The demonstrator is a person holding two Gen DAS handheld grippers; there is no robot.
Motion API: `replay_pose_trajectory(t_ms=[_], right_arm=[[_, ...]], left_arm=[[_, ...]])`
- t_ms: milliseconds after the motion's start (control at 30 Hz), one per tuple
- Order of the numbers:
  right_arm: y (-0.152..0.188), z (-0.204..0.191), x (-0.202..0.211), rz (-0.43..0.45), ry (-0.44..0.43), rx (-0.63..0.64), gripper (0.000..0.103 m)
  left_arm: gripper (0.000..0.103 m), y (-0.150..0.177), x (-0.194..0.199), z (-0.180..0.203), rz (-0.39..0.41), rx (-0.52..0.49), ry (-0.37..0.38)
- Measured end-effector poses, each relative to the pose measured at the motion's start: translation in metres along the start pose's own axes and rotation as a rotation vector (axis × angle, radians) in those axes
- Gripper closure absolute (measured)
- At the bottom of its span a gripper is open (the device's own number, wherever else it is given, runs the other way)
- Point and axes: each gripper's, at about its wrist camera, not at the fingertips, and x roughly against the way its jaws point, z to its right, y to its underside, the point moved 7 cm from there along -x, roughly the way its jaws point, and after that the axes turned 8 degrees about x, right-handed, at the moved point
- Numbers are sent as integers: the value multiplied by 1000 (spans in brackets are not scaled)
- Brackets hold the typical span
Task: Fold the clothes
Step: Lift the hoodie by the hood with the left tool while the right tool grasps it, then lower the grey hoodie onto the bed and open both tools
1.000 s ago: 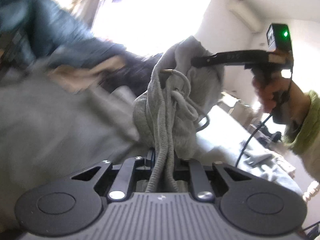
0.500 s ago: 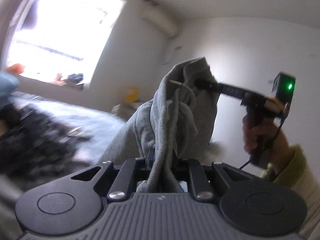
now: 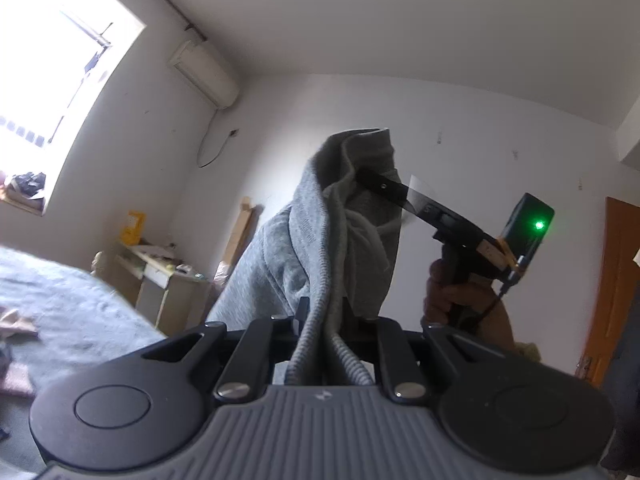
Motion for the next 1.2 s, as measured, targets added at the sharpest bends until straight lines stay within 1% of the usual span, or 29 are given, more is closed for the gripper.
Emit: replay_pose_trajectory(t_ms=[133,267,367,500,600,667,733,800,900,1033,1100,1200], right_arm=[[49,-71,-42,-55,-111,17,90],[89,-166,-73,-98,-273,-15,90],[108,-243,-92,-121,-400,-41,90],[121,-354,-101,-164,-560,-47,90],[124,-438,-105,-199,-665,-11,90],[130,-491,-107,-227,-723,19,90],[134,-521,-102,-252,-768,41,90],[139,-553,-100,-281,-811,49,90],[146,-590,-102,-313,-858,75,90],[157,-643,-113,-355,-905,110,90],[162,-662,-120,-369,-921,121,90],[166,-695,-131,-377,-942,141,90]], left_arm=[[89,28,39,-48,-1,37,-132],[90,65,92,-98,11,102,-279],[90,95,135,-131,57,164,-390],[90,128,204,-178,123,300,-510],[90,144,252,-216,171,398,-590],[90,155,279,-238,200,440,-652],[90,149,302,-272,228,481,-704],[90,158,332,-288,263,529,-738],[90,165,376,-308,301,573,-783],[90,172,397,-353,337,624,-824],[90,170,411,-369,347,642,-830],[90,162,427,-383,350,634,-845]])
